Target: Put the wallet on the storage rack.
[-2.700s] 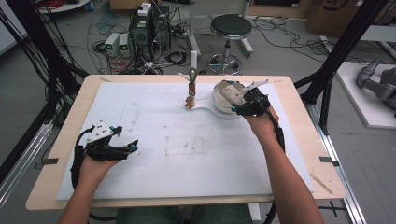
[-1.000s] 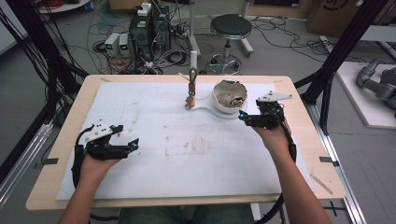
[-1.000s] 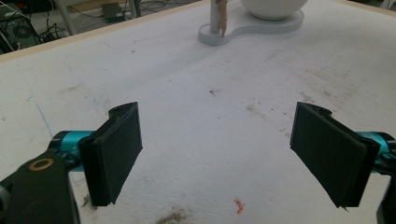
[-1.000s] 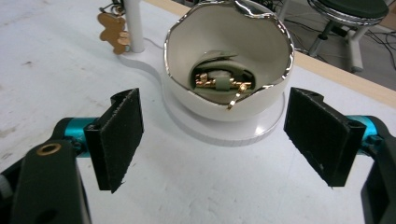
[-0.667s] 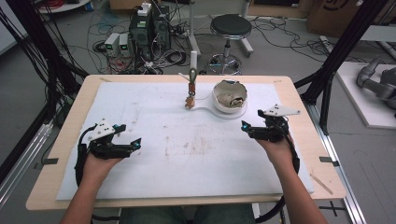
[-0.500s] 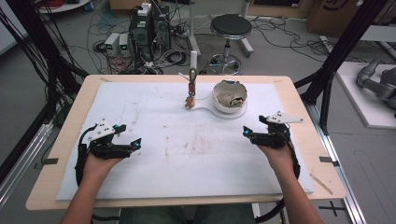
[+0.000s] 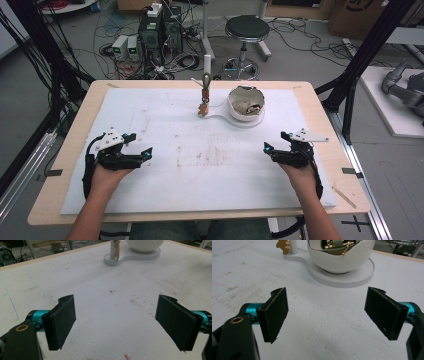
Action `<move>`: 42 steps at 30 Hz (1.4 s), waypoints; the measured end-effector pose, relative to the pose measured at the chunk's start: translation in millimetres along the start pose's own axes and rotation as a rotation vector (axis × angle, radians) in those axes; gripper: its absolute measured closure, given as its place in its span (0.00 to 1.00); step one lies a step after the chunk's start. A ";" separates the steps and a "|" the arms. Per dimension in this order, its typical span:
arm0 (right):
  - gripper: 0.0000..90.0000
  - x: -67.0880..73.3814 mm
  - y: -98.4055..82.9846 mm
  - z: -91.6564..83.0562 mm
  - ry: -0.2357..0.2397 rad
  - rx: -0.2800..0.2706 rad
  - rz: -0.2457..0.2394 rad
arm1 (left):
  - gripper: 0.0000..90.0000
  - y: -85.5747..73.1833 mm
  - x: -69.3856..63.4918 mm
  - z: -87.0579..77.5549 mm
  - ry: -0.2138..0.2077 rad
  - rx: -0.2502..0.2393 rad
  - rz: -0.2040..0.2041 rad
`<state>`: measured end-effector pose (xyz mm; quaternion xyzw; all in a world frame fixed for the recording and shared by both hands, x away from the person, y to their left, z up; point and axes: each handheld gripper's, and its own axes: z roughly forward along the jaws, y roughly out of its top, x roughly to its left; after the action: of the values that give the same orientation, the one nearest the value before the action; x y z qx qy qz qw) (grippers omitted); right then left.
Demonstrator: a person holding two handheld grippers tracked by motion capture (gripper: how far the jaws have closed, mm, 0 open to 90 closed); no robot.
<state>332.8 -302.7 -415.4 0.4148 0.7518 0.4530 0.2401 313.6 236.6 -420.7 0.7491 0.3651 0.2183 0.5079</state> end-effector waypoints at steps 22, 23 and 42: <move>0.22 -8.8 -3.3 -2.9 -0.022 0.004 0.001 | 0.18 -0.9 -1.4 2.6 -0.011 0.004 0.000; 0.22 -8.7 -3.5 -2.7 -0.022 0.004 0.002 | 0.18 -0.9 -1.5 2.6 -0.011 0.004 0.002; 0.22 -9.2 -4.2 -1.5 -0.023 0.013 -0.002 | 0.18 -1.8 -1.5 4.0 -0.014 0.016 0.001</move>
<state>335.0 -312.2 -418.6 0.4208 0.7522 0.4433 0.2463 314.8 233.4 -423.9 0.7548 0.3627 0.2103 0.5045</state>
